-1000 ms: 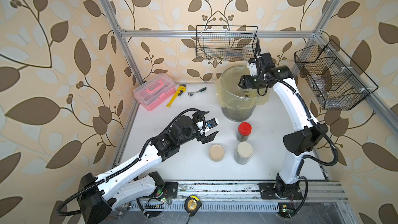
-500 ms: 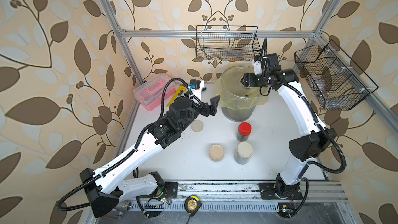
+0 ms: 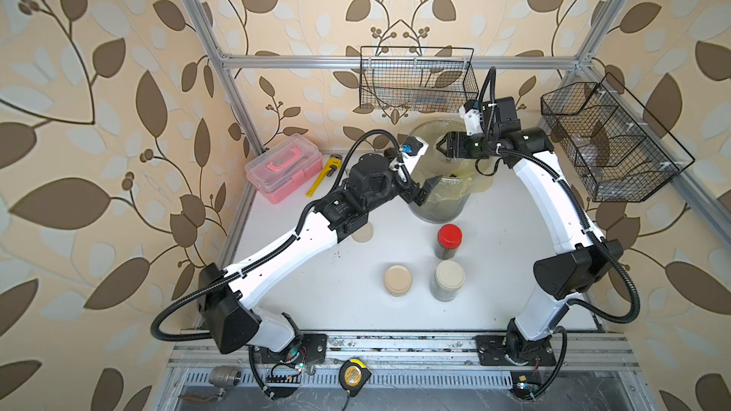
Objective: Empty moldy tea leaves from jars
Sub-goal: Pour the moldy tea leaves from the jar into the trash bin.
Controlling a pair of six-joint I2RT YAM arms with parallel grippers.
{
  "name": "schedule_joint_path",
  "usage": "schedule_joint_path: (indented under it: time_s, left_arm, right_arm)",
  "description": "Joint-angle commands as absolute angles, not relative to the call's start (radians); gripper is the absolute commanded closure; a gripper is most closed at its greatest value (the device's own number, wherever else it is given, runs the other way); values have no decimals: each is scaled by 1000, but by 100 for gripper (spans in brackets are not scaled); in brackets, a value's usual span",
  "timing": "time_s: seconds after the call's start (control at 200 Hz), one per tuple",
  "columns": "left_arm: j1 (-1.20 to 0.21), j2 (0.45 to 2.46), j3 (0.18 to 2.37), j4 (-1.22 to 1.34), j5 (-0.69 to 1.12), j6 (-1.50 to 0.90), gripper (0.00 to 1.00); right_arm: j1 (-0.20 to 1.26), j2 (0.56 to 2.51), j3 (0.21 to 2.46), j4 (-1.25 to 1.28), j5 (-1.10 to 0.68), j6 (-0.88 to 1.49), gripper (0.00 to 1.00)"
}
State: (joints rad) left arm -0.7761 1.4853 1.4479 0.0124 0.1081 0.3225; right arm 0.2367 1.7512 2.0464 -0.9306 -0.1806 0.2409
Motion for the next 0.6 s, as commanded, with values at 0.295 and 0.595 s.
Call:
schedule_joint_path:
  time_s: [0.295, 0.595]
  left_arm:
    - [-670, 1770, 1758, 63, 486, 977, 1]
    - [-663, 1899, 1913, 72, 472, 954, 1]
  right_arm:
    - [218, 1603, 1965, -879, -277, 216, 69]
    - [215, 1555, 1882, -821, -386, 216, 69]
